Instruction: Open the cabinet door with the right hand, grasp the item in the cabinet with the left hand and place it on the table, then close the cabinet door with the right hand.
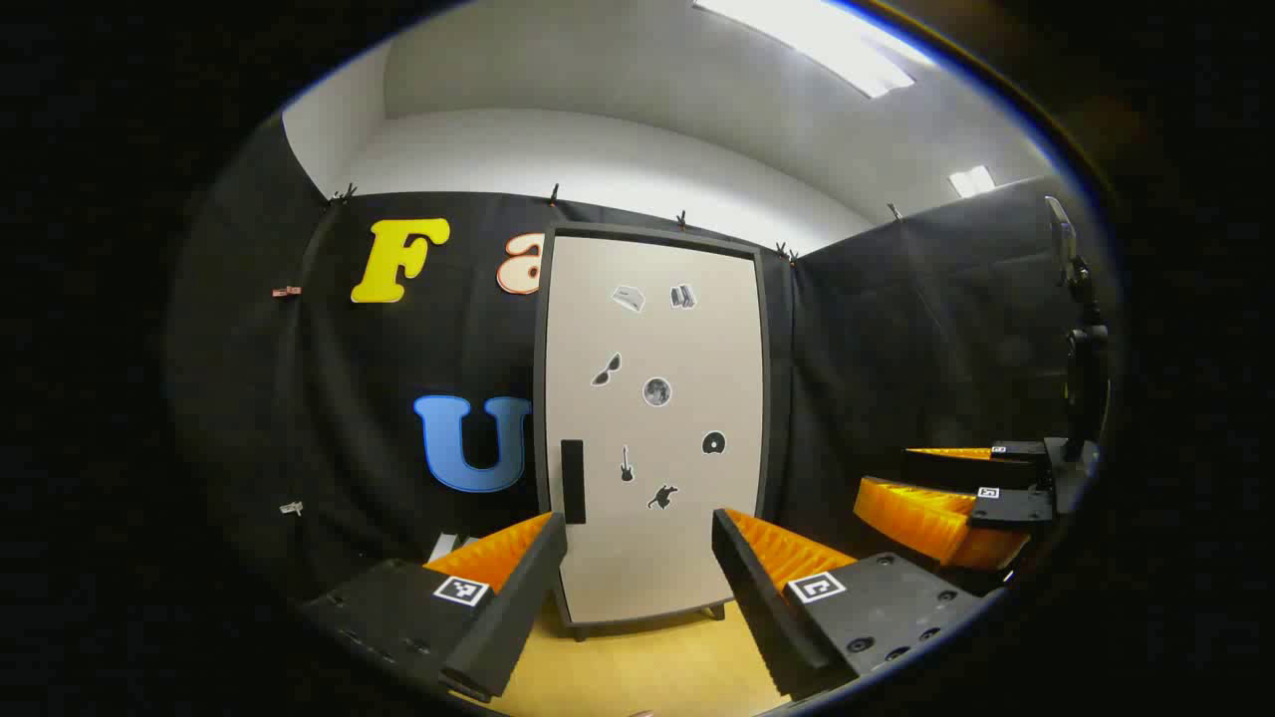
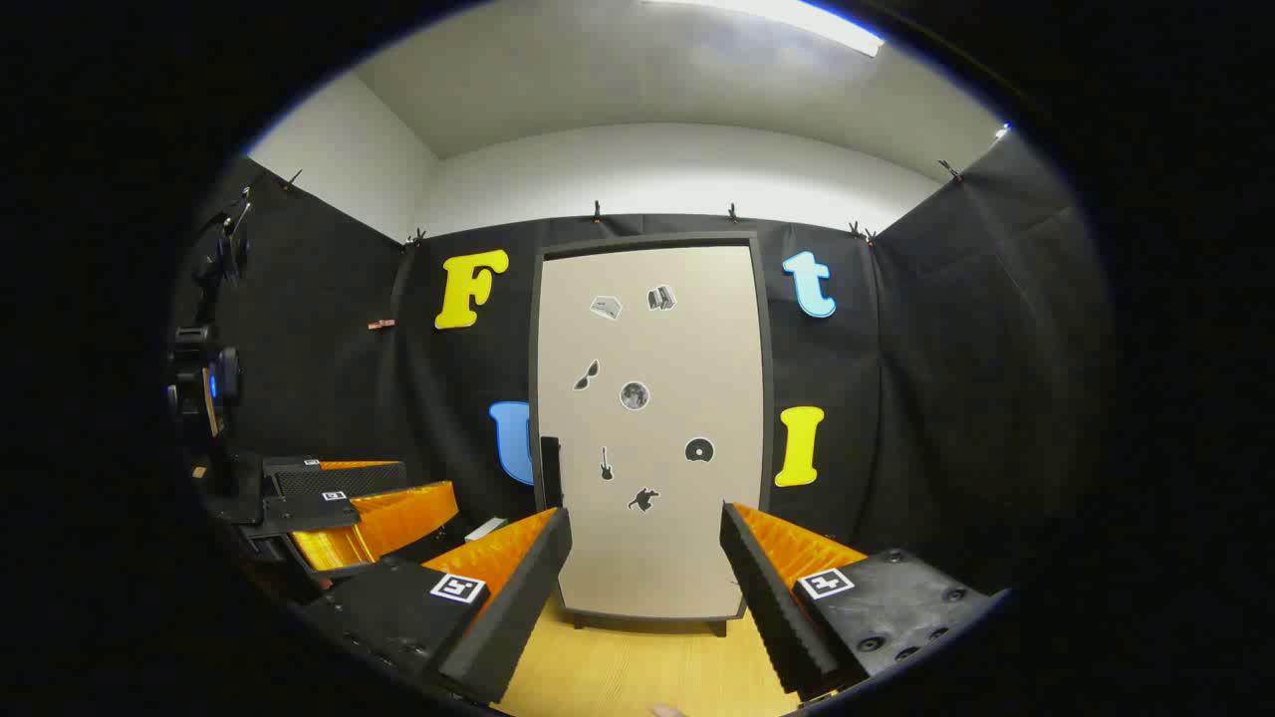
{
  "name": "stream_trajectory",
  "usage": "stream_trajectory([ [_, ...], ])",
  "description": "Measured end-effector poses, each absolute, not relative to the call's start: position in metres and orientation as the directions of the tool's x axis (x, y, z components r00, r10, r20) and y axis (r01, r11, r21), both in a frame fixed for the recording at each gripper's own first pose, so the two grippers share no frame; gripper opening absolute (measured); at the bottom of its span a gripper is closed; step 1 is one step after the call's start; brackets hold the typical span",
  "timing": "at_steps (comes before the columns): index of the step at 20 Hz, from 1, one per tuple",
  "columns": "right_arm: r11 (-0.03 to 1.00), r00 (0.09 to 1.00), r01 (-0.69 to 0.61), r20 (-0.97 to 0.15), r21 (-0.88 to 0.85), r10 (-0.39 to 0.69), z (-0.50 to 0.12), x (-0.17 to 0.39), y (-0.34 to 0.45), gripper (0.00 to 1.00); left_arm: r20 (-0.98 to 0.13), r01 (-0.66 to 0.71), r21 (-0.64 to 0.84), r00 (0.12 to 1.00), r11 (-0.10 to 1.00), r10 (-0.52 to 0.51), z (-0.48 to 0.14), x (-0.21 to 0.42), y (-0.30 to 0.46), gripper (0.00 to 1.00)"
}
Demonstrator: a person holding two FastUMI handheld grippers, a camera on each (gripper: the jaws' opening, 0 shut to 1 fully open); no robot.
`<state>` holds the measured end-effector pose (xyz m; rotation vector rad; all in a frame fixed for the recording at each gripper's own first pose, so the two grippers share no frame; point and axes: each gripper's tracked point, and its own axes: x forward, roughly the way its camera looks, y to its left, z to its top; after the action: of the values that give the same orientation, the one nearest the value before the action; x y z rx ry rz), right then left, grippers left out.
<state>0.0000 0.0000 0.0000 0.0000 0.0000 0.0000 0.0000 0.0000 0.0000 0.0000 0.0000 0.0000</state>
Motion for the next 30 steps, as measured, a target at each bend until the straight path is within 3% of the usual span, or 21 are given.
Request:
stream_trajectory([
  [12,1.000,1.000,0.010,0.018,0.000,-0.010,0.007,-0.004,0.002,0.98,0.022,-0.022,-0.027,1.000,0.999,0.022,0.005,-0.004,0.014,0.93],
  [30,0.998,0.998,0.055,0.019,0.004,-0.055,-0.003,0.001,0.029,0.98,0.000,0.041,0.000,0.999,0.999,-0.041,-0.006,-0.018,0.039,0.93],
])
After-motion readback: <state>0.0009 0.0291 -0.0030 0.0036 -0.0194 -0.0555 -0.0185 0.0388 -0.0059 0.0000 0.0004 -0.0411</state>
